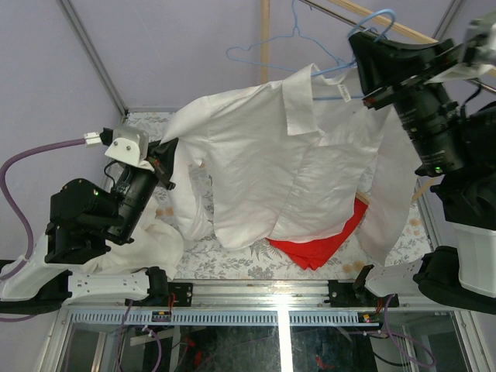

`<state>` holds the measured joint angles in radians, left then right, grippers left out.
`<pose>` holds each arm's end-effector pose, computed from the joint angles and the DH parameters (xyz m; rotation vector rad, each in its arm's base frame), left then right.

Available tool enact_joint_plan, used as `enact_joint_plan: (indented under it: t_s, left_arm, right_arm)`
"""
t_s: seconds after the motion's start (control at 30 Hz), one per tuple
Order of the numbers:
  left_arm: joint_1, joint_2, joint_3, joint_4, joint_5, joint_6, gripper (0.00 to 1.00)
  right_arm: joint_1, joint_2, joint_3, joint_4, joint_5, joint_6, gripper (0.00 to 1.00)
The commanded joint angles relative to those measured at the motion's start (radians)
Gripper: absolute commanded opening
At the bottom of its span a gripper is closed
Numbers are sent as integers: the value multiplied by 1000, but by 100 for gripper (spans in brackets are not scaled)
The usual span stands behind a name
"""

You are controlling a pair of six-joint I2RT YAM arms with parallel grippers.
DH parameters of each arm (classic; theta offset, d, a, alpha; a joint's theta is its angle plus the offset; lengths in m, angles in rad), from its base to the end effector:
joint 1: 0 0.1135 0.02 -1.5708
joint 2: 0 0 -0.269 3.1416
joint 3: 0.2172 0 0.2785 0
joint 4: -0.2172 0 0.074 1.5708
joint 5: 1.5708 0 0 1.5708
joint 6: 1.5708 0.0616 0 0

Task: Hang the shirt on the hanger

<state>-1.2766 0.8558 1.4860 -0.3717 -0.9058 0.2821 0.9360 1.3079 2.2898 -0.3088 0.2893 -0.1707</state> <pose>0.0859 -0.1164 0.5540 0.3031 1.3835 -0.2297 0.1062 0.1146 0.7157 -0.2426 0.9131 0.5789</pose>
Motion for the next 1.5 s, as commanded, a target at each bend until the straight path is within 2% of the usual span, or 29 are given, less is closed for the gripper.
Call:
enact_joint_plan:
  t_s: [0.0,0.17,0.3,0.43,0.47,0.53,0.83,0.87,0.9,1.03,1.1,1.2,1.33,1.47]
  left_arm:
    - [-2,-129,-130,-41,-111,-182,0]
    - [-3,-225,-268,-182,-141,-398,0]
    - [-4,-281,-345,-223,-134,-506,4]
    - [-3,-319,-380,-217,-140,-538,10]
    - [-3,-325,-385,-217,-143,-542,9]
    - [-3,-330,-385,-221,-147,-548,1]
    - [-4,-324,-389,-234,-148,-565,1]
    - [-3,-326,-390,-234,-148,-568,3]
    - [-4,-327,-390,-237,-147,-572,10]
    - [-4,-333,-382,-235,-132,-570,48]
    - [-4,-329,-355,-230,-118,-541,60]
    - [-4,-312,-301,-217,-89,-478,69]
    - [-4,-277,-209,-196,51,-393,72]
    - [-4,-174,-116,-206,131,-335,78]
  right_arm:
    - [1,-26,-118,45,-15,66,0]
    - [1,-79,-334,112,19,114,0]
    - [1,-79,-381,137,32,121,0]
    - [0,-67,-378,142,63,117,0]
    - [1,-70,-385,152,76,119,0]
    - [0,-83,-412,184,104,121,0]
    - [1,-112,-446,240,138,131,0]
    - [1,-115,-448,240,137,132,0]
    - [1,-119,-451,240,137,131,0]
    - [0,-133,-467,241,99,128,0]
    - [1,-140,-478,238,69,120,0]
    - [1,-144,-494,214,44,116,0]
    - [1,-155,-542,184,28,114,0]
    - [1,-179,-623,194,32,139,0]
